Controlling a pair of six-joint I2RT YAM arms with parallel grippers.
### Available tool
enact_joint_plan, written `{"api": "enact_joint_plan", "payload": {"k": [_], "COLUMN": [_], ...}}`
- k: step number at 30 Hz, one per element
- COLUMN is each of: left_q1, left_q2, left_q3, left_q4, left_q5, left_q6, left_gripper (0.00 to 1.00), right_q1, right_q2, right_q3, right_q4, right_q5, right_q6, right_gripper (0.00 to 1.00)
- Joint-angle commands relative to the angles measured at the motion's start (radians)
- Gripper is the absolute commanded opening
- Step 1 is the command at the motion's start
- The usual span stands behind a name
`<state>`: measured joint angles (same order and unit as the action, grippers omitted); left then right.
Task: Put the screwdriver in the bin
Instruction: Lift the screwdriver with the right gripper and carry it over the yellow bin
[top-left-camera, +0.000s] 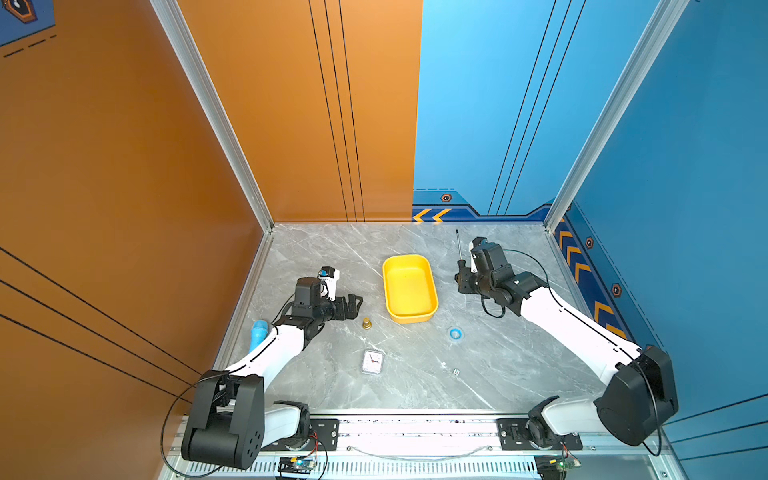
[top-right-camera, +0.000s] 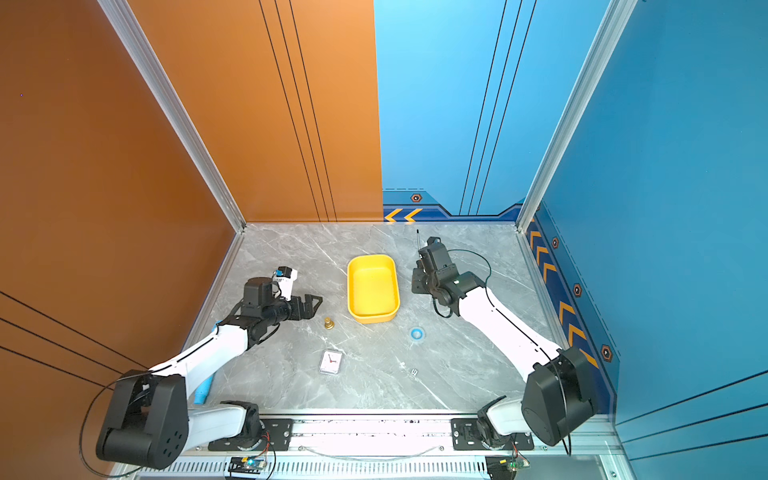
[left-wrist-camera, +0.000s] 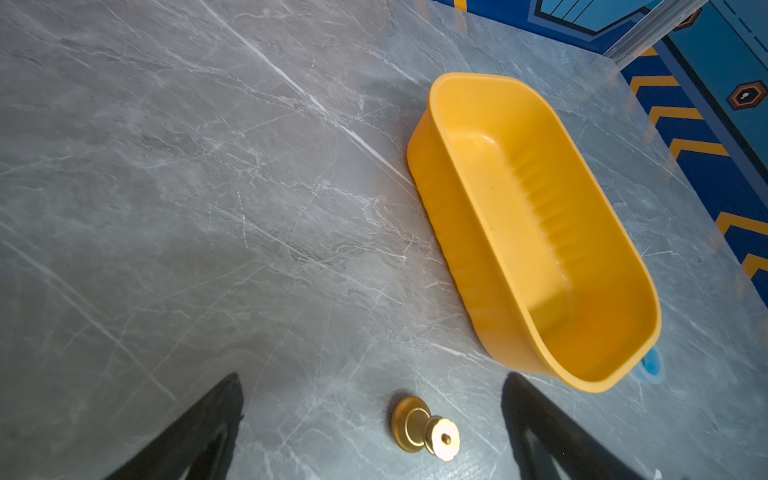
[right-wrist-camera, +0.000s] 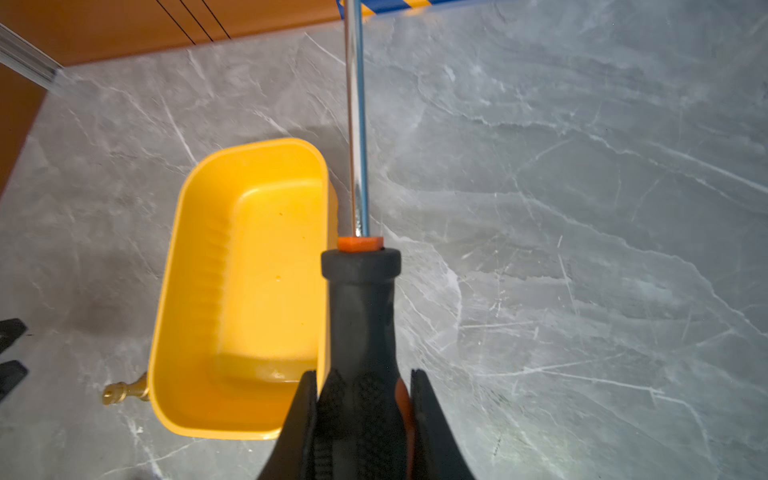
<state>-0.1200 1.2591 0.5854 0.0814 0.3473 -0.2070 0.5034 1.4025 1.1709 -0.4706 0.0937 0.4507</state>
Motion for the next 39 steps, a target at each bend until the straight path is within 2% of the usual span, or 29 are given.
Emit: {"api": "enact_joint_plan", "payload": {"k": [1, 13, 18, 22, 39], "left_q1": [-0.005, -0.003, -0.002, 0.002, 0.014], "left_q2": [0.012, 0.014, 0.013, 0.011, 0.023], "left_q3": [0.038, 0.038, 0.036, 0.034, 0.03], "left_q4": [-0.001, 0.003, 0.004, 0.013, 0.027], "left_q5": [0.045, 0.057, 0.058, 0.061, 0.089], "left_q6": [0.0, -0.002, -0.009, -0.02, -0.019], "left_gripper": [0.98, 0.98, 0.98, 0.98, 0.98], "right_q1": [0.043, 0.185, 0.241, 0.263, 0.296], "right_q2": [0.01, 0.237, 0.315, 0.369, 0.534], "right_q3": [0.081, 0.318, 0.343, 0.351, 0.416], "right_q4": [-0.08, -0.151, -0.158, -0.18, -0.241], "right_q5": [0.058, 0.05, 0.084, 0.115, 0.147], "right_q6": [0.055, 0.095, 0.149, 0.221, 0.299], "right_gripper": [0.0, 0.0, 0.0, 0.0, 0.0]}}
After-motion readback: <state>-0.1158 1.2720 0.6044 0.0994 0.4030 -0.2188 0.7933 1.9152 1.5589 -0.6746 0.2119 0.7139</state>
